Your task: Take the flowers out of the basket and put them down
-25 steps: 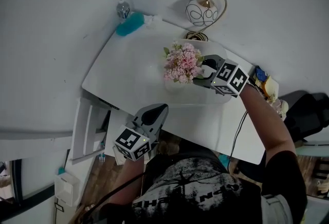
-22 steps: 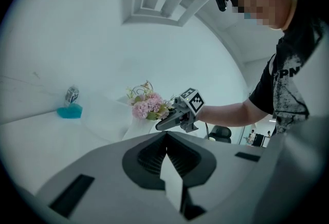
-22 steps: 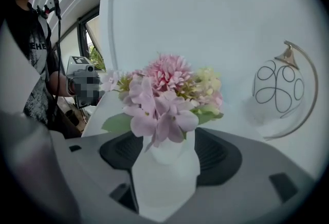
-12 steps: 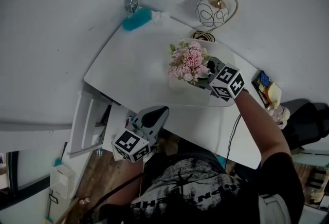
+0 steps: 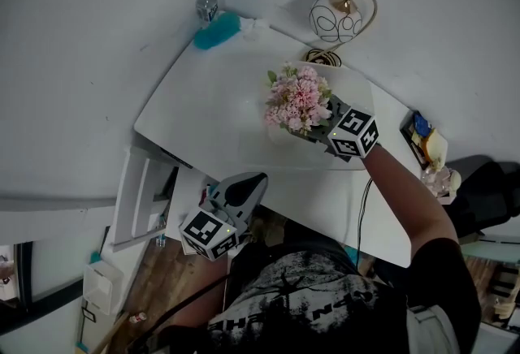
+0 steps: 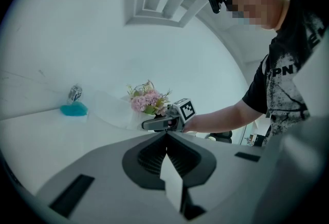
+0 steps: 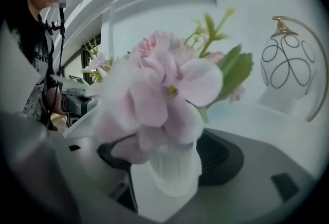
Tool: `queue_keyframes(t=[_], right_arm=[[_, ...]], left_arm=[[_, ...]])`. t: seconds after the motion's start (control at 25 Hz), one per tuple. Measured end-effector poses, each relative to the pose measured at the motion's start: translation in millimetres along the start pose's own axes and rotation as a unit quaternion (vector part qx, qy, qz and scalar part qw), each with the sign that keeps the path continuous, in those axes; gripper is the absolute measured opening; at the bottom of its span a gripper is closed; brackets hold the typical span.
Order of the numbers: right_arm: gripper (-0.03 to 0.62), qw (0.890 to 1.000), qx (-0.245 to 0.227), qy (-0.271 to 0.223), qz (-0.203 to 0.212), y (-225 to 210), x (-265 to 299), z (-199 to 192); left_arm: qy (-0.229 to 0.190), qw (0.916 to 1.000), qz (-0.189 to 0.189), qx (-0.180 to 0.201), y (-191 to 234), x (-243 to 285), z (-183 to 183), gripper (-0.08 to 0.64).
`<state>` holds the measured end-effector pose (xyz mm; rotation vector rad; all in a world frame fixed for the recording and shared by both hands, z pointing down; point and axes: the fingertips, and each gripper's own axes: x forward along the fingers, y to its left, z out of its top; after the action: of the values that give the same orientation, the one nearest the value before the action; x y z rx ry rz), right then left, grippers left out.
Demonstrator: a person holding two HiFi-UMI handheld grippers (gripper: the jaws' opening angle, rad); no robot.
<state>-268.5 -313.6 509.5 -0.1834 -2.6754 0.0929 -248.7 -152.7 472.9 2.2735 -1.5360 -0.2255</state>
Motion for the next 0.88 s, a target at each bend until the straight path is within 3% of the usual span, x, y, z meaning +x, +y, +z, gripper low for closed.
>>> queue_keyframes(t=[0.88], right_arm=[[0.321, 1.000, 0.003, -0.018, 0.004, -4.6, 5.6, 6.3]], left_arm=[[0.008, 1.0000, 0.003, 0.002, 3.4, -1.5, -0.3, 0.014]])
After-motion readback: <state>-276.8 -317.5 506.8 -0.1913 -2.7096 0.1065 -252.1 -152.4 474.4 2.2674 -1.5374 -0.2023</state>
